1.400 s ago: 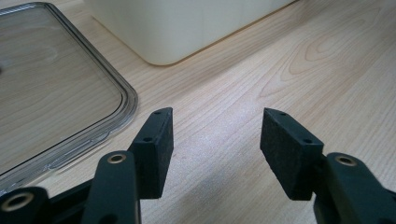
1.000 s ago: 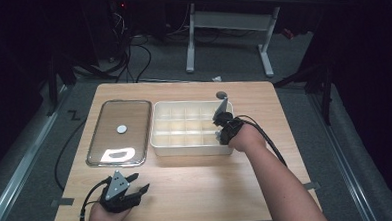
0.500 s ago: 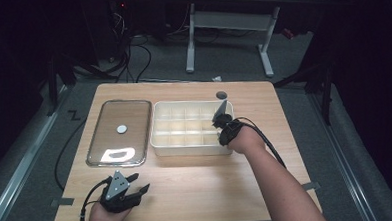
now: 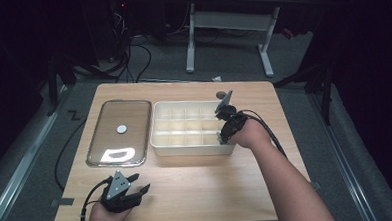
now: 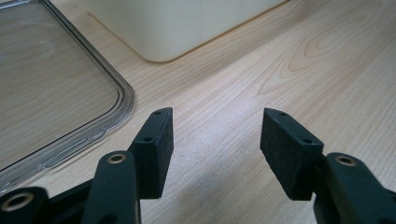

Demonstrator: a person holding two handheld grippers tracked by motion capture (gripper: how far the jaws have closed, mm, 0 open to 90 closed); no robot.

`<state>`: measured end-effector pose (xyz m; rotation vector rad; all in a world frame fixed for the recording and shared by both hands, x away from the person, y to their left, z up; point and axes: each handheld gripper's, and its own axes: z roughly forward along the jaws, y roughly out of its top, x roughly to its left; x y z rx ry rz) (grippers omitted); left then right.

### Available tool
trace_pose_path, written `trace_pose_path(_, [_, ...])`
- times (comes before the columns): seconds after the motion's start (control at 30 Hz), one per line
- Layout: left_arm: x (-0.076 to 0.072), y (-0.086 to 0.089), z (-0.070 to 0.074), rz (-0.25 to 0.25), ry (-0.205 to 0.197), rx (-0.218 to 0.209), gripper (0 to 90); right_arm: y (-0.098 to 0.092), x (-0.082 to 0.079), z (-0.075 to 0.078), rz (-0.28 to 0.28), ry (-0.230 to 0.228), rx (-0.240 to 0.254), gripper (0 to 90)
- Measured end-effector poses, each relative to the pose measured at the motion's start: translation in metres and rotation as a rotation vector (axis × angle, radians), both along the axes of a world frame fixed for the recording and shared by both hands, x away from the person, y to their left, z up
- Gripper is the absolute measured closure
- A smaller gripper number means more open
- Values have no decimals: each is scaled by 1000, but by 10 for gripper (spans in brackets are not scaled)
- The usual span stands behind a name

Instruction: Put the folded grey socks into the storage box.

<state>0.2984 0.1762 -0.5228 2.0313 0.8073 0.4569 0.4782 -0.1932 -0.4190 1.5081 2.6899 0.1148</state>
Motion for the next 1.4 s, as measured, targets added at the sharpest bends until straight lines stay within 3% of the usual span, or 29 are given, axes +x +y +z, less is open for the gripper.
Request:
trace_pose_path(0.17, [-1, -1, 0, 2, -5, -2, 448, 1, 1, 12, 0, -57, 6, 900])
trace_pose_path(0.2, [-1, 0, 0, 2, -4, -2, 448, 2, 1, 11, -20, -60, -2, 900])
trace_pose_path(0.37, [0, 0, 0, 1, 2, 0, 448, 4, 6, 2, -16, -68, -10, 900])
trace_pose_path(0.53, [0, 1, -1, 5, 5, -3, 448, 9, 12, -17, -38, -26, -46, 900])
trace_pose_path(0.93, [0, 0, -2, 1, 7, -2, 448, 13, 21, -45, -45, 35, -77, 900])
trace_pose_path(1.4, [-1, 0, -1, 0, 5, -1, 448, 14, 24, -49, -59, 52, -81, 900])
